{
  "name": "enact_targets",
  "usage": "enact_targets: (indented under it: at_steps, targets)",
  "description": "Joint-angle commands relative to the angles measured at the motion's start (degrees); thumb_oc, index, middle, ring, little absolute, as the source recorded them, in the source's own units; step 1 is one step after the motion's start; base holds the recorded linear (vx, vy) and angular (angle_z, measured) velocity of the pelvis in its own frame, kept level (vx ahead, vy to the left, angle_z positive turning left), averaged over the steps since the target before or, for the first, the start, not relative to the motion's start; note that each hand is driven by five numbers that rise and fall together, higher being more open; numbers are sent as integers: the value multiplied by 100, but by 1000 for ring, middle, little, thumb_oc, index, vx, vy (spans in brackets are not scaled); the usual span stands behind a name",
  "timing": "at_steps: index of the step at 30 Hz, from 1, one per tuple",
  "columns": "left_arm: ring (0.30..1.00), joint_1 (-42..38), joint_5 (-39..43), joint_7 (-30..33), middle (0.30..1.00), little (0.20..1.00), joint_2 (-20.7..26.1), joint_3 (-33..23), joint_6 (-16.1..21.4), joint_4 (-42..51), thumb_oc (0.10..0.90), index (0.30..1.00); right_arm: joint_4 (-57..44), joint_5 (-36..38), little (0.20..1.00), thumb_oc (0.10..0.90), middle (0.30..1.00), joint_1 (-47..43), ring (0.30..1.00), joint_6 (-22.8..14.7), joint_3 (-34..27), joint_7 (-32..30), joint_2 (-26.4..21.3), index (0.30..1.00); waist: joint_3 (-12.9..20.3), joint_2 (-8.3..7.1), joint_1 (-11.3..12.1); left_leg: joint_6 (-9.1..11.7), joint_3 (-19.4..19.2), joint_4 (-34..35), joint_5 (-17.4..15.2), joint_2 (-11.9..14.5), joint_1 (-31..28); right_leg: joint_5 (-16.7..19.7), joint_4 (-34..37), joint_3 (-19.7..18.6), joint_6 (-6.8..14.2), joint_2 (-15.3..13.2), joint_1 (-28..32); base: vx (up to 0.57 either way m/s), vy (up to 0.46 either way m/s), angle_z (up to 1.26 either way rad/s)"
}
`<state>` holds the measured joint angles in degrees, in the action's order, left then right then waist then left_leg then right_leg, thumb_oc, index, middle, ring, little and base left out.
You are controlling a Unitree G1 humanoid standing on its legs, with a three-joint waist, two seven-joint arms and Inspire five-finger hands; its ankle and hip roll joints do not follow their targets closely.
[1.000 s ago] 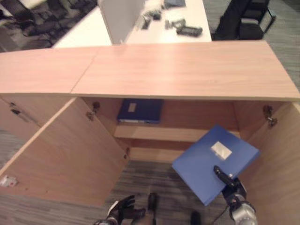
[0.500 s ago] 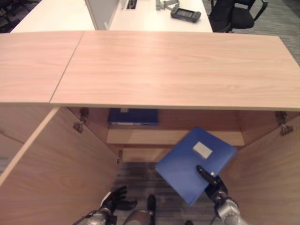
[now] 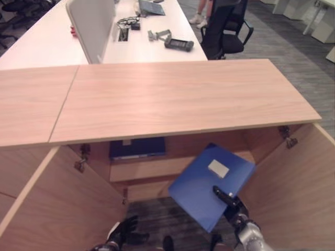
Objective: Put the empty folder in the office cabinet
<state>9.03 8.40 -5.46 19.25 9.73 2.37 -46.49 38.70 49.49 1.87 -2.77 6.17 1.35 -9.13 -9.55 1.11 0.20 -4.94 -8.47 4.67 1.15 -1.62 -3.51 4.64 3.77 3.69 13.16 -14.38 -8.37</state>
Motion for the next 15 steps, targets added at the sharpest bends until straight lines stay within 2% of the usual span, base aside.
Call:
enact_targets:
  at_steps: [1,3,8,15]
  targets:
    - [900,-178,-248,-100,900,900,221,97,263,604,800,900,-591,-67,300,400,300,-248,300,-315,-350,226,-130,300,7,-10,10,579,721,33,-608,162,-365,-199,-540,-279,-24,141,220,143,-33,75]
    - [900,-156,-325,-101,900,900,203,86,249,640,800,900,-567,-109,300,400,300,-134,300,-293,-413,254,-179,300,128,-33,-1,612,750,33,-642,146,-395,-137,-550,-241,-9,83,370,140,-61,60]
    - [900,-47,-304,-94,900,900,116,135,158,783,800,900,-588,-33,300,400,300,-12,300,-222,-508,246,-254,300,328,47,-37,739,1003,33,-672,300,-404,-245,-523,-22,-106,154,565,118,-127,27]
    - [900,275,-236,-199,900,900,107,366,-4,1228,800,900,-769,309,300,400,300,-307,300,-340,-560,50,-313,300,386,190,113,1012,1320,33,-589,750,-446,-667,-673,293,-342,441,809,99,-153,23]
